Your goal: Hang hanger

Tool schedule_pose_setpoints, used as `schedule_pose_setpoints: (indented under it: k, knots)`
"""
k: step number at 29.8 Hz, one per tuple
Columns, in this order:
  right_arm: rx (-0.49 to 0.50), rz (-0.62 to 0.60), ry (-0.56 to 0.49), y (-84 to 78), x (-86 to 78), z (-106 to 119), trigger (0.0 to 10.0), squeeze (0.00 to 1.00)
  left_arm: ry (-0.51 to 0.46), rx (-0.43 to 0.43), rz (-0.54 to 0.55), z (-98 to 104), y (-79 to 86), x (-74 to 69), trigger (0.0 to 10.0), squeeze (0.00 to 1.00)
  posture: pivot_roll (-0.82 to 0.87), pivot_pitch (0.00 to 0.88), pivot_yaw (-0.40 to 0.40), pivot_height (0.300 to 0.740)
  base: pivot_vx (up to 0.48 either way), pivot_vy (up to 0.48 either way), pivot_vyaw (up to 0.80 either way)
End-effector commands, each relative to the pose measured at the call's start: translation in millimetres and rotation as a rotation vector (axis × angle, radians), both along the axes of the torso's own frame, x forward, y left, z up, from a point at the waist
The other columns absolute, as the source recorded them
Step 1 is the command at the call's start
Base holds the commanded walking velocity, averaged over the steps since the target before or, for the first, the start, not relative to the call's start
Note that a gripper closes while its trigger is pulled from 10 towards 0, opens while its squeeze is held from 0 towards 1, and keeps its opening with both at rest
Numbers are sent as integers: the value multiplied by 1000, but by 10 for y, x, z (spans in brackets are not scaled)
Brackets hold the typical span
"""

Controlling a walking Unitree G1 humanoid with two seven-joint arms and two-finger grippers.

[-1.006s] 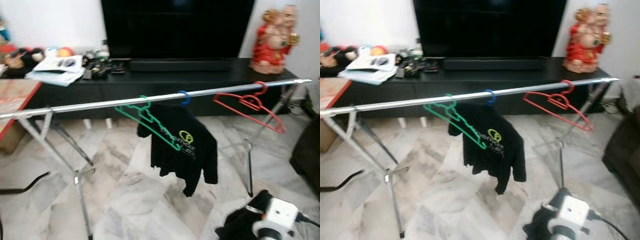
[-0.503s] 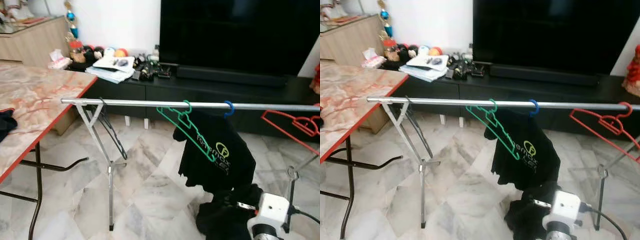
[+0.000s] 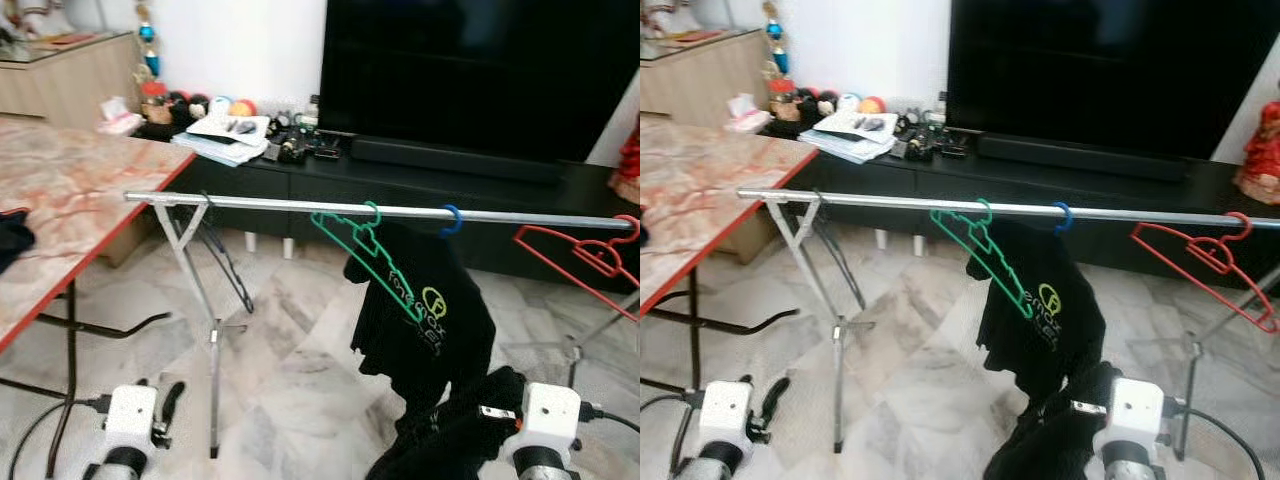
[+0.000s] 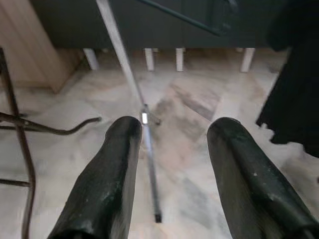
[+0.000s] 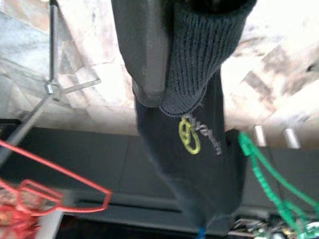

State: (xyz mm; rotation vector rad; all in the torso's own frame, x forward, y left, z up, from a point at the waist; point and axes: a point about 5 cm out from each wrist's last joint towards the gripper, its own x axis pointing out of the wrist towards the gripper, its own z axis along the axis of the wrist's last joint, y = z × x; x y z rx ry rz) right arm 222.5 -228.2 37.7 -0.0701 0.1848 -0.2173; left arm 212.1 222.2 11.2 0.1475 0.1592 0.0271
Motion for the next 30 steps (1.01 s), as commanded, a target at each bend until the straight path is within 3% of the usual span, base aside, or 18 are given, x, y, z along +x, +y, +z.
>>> schedule_pose_setpoints:
  k: [1, 6, 16, 30]
  knots:
    - [4, 7, -43, 11, 18, 103, 10000, 0, -31, 15, -8, 114, -88, -21, 10000, 0, 19, 0, -27, 740, 0, 0, 0]
    - [19, 64, -43, 93, 30, 110, 10000, 0, -42, 19, -10, 216, -131, -62, 10000, 0, 32, 0, -14, 740, 0, 0, 0]
    - [76, 102, -60, 307, 62, 63, 10000, 0, -18, 32, -55, 336, -121, 31, 10000, 0, 24, 0, 62, 740, 0, -217, 0]
    - [82, 156, -58, 434, 103, 64, 10000, 0, -11, 8, -21, 416, -93, 94, 10000, 0, 48, 0, 41, 740, 0, -330, 0]
